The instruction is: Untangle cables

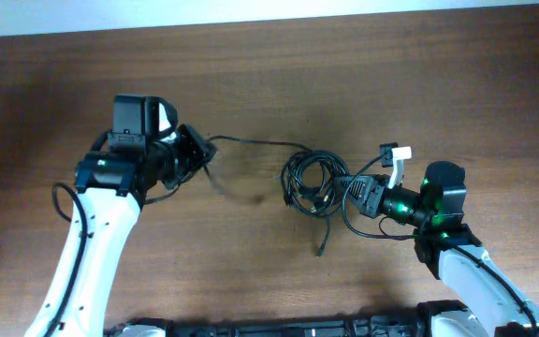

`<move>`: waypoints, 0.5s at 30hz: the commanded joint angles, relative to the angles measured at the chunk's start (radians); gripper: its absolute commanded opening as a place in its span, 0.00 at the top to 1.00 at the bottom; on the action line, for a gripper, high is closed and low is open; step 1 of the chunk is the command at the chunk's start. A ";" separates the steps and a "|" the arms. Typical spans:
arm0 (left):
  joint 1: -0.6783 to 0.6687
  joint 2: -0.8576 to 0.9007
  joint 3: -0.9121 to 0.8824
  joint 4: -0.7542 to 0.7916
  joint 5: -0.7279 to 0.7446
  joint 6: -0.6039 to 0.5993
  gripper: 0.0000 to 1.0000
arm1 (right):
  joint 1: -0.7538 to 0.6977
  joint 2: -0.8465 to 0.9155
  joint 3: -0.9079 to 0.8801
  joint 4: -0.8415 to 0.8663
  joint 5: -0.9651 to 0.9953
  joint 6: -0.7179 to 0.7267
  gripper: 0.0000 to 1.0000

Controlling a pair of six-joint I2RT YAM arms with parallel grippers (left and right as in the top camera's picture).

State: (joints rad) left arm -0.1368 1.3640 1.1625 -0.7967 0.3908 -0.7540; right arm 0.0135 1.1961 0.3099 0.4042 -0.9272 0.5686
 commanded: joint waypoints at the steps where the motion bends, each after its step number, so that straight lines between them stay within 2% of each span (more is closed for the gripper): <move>1: 0.006 -0.007 0.010 -0.022 -0.105 0.030 0.52 | -0.007 -0.005 0.003 0.006 -0.003 -0.003 0.96; 2: 0.006 -0.007 0.010 -0.040 -0.151 0.030 0.37 | -0.007 -0.005 0.003 0.003 -0.003 -0.003 0.96; 3: 0.005 -0.006 0.010 -0.060 -0.151 0.030 0.32 | -0.007 -0.005 0.003 0.003 -0.003 -0.003 0.96; 5: -0.043 -0.006 0.009 -0.076 -0.133 0.072 0.41 | -0.007 -0.005 0.003 0.003 -0.003 -0.003 0.96; 7: -0.136 -0.003 0.008 -0.076 -0.114 0.181 0.43 | -0.007 -0.005 0.003 0.003 -0.003 -0.003 0.95; 9: -0.245 0.017 0.007 -0.029 -0.117 0.184 0.40 | -0.007 -0.005 0.003 0.002 -0.004 -0.003 0.95; 11: -0.283 0.070 0.007 0.010 -0.117 0.183 0.26 | -0.007 -0.005 0.003 0.000 -0.005 -0.003 0.95; 12: -0.302 0.120 0.007 0.023 -0.113 0.183 0.26 | -0.007 -0.005 0.003 -0.011 -0.004 -0.003 0.96; 13: -0.317 0.161 0.007 0.043 -0.075 0.184 0.32 | -0.007 -0.005 0.003 -0.025 -0.004 -0.003 0.96; 15: -0.351 0.238 0.007 0.105 0.095 0.185 0.41 | -0.007 -0.005 0.003 -0.068 -0.003 -0.003 0.96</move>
State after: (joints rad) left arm -0.4622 1.5578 1.1625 -0.7155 0.3428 -0.5819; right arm 0.0135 1.1961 0.3099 0.3420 -0.9234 0.5690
